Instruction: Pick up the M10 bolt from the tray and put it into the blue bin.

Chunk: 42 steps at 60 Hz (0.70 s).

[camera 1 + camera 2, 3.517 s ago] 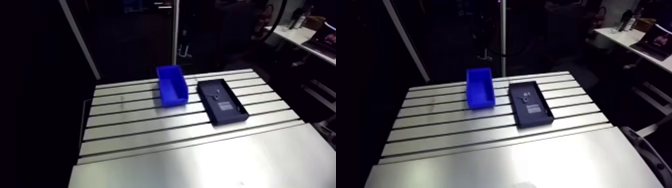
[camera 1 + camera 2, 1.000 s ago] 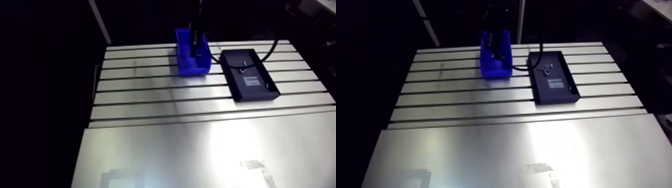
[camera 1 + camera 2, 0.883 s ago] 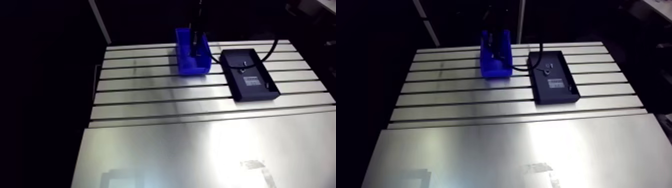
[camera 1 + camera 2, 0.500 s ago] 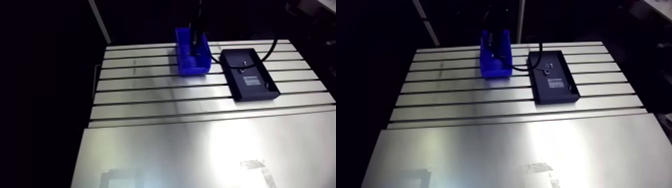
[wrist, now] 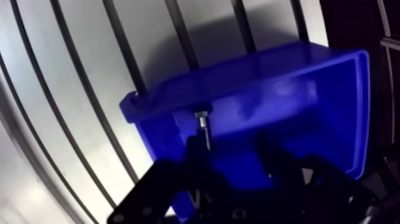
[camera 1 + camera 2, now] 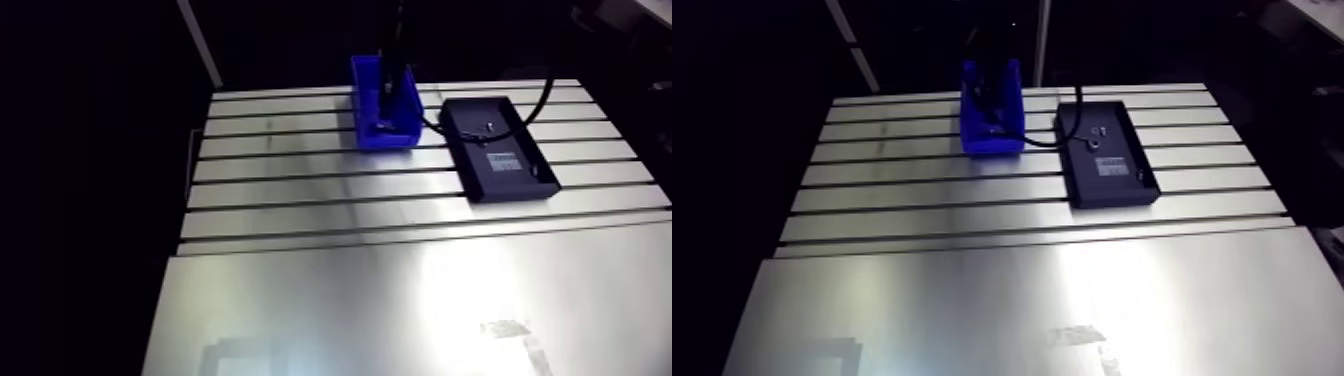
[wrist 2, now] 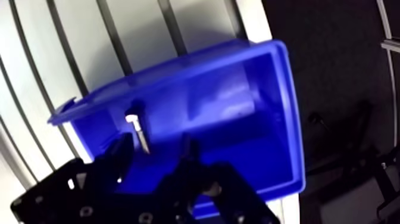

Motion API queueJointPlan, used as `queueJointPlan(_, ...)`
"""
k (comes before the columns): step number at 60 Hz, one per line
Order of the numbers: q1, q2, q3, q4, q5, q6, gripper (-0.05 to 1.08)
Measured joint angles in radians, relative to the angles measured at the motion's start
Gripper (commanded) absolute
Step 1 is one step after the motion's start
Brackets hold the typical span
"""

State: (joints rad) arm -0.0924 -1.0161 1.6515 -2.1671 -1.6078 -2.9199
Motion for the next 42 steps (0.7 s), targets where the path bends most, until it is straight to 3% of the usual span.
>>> queueJointPlan(3,0.000,0.000,0.001,-0.004,0.000,0.001,0.14)
queueJointPlan(15,0.001,-0.001,0.001,-0.012,-0.002,0.007,0.02)
queueJointPlan(42,0.002,-0.028,-0.008,-0.009,-0.006,0.039,0.02)
